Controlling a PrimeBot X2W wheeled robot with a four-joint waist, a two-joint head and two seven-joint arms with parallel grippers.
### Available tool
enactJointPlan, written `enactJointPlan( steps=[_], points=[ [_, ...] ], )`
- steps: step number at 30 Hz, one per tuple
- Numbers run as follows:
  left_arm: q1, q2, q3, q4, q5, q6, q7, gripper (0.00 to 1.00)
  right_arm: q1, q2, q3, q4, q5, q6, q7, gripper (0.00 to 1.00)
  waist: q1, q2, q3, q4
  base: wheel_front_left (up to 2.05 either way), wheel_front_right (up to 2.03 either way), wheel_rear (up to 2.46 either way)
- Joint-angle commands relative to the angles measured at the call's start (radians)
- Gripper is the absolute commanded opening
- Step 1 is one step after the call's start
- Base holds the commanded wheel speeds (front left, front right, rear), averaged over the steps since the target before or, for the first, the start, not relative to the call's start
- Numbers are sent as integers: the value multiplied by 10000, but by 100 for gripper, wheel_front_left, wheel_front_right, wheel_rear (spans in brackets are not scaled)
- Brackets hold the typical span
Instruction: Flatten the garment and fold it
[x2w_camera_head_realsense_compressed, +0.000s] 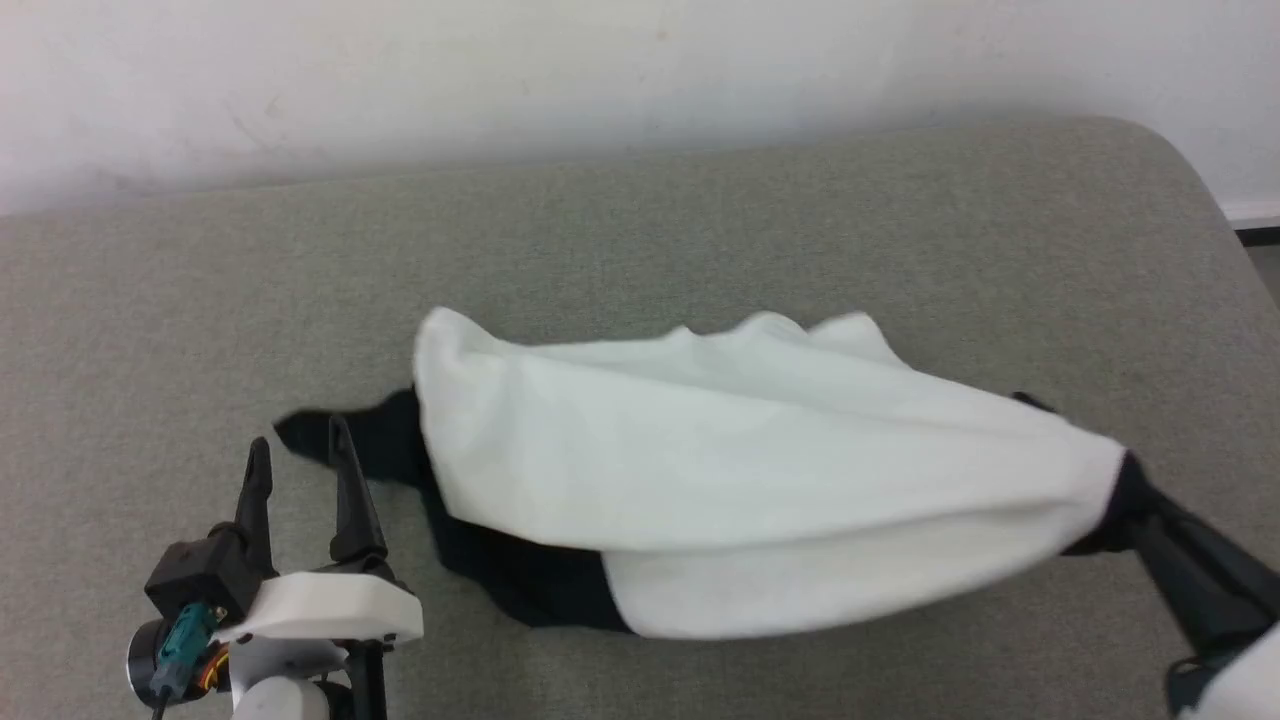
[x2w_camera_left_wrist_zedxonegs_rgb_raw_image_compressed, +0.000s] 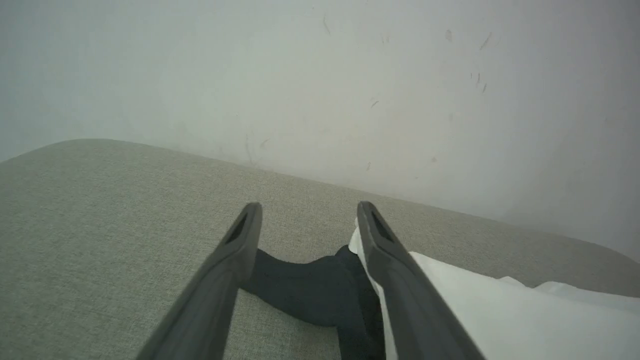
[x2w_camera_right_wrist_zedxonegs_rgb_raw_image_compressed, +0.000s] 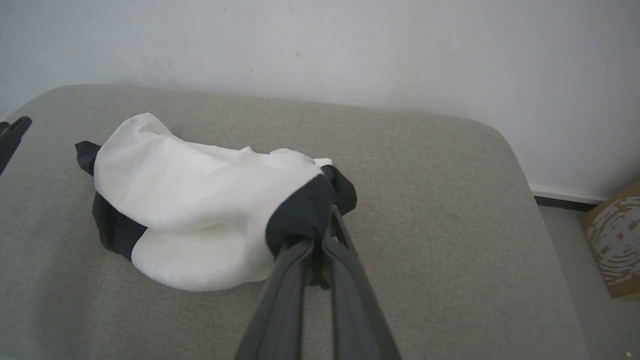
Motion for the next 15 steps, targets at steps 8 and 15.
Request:
enactJointPlan(
  steps=[8,15],
  points=[
    [64,-45,-9,121,173,-162,-45,100,-734,157,-726,32,120,-17,171,0,1,-1,151,-146,0,0,0],
    [-485,-58,-365,284,251,-292,-45,100,-3512,-538,126,4245,-13,-17,-569,0,1,-1,675,232,0,0,0]
  ],
)
